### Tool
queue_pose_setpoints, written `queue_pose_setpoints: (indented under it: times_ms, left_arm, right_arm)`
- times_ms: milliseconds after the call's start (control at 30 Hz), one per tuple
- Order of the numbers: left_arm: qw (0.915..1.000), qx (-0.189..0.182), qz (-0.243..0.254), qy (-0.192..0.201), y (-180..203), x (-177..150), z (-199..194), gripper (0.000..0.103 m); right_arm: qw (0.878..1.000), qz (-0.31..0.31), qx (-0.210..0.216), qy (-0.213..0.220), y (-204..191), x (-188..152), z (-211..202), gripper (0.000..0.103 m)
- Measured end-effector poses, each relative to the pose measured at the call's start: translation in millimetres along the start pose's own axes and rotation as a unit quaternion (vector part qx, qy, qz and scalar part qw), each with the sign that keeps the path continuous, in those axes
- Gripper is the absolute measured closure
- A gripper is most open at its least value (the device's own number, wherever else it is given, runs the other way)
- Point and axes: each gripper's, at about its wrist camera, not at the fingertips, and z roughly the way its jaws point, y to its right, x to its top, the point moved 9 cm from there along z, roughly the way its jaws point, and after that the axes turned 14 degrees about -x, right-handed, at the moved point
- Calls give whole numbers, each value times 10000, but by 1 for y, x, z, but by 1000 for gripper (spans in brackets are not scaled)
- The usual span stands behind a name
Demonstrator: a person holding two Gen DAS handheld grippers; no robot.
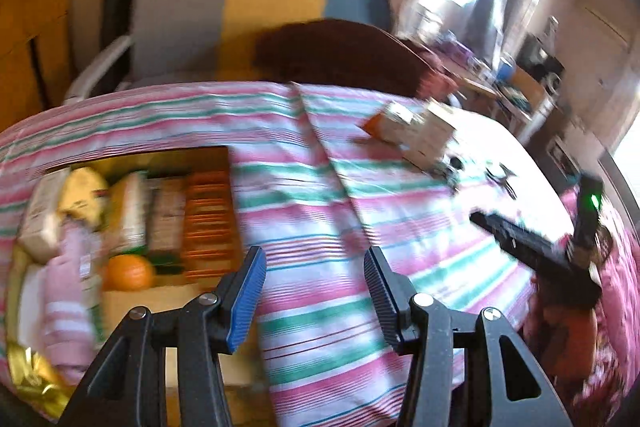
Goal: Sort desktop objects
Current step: 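Move both open tools from the gold tray back to the pile, then close the left tool on a silver clip while the right tool grasps another silver clip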
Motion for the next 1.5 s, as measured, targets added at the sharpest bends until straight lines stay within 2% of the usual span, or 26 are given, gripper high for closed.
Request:
queue_pose_setpoints:
  times_ms: [200, 267, 400, 467, 567, 633, 733, 800, 900, 1000, 1033, 1133, 1233, 1333, 1400, 1467, 1500]
  left_arm:
    - [9971, -316, 287, -629, 44, -4, 67, 51]
    - [9956, -426, 356, -758, 58, -5, 85, 51]
    - [9915, -586, 513, -1038, 87, -3, 126, 51]
    - [9896, -602, 648, -1138, 101, 0, 143, 52]
    - [9872, -656, 787, -1225, 116, 6, 164, 51]
    - [9866, -648, 812, -1255, 122, 13, 176, 51]
    - [9862, -677, 803, -1282, 130, 24, 196, 52]
    - [9856, -691, 833, -1295, 135, 30, 208, 52]
    - [9855, -603, 908, -1299, 143, 38, 227, 51]
    - [9851, -478, 1009, -1305, 148, 46, 245, 51]
    - [9847, -415, 1024, -1348, 148, 47, 251, 51]
    - [9845, -390, 925, -1441, 147, 52, 266, 51]
    - [9850, -342, 823, -1477, 143, 56, 280, 52]
    - [9854, -361, 933, -1380, 144, 58, 287, 53]
    - [9842, -274, 1110, -1355, 146, 58, 291, 56]
    - [9810, -41, 1401, -1343, 145, 57, 293, 72]
    - [9799, 18, 1499, -1319, 145, 57, 293, 73]
  right_arm:
    - [9966, -218, -772, 207, 91, 51, 37, 48]
    - [9943, -237, -1015, 199, 119, 72, 52, 43]
    - [9891, -304, -1438, -108, 170, 109, 98, 39]
    - [9874, -355, -1462, -489, 187, 110, 123, 39]
    - [9869, -299, -1290, -924, 195, 97, 138, 39]
    - [9889, -511, -1102, -860, 187, 92, 128, 38]
    - [9897, -919, -570, -935, 160, 72, 102, 38]
    - [9888, -1158, -557, -764, 154, 68, 82, 38]
    - [9878, -1238, -827, -465, 167, 76, 71, 34]
    - [9870, -1081, -1093, -466, 191, 89, 83, 30]
    - [9874, -1040, -1056, -557, 196, 89, 90, 30]
    - [9881, -969, -621, -1024, 201, 81, 116, 29]
    - [9860, -972, -440, -1278, 201, 67, 134, 30]
    - [9856, -993, -412, -1303, 196, 56, 144, 38]
    - [9880, -1018, -476, -1063, 195, 53, 144, 46]
    - [9900, -939, -500, -930, 194, 52, 143, 50]
    - [9908, -904, -526, -865, 193, 50, 142, 51]
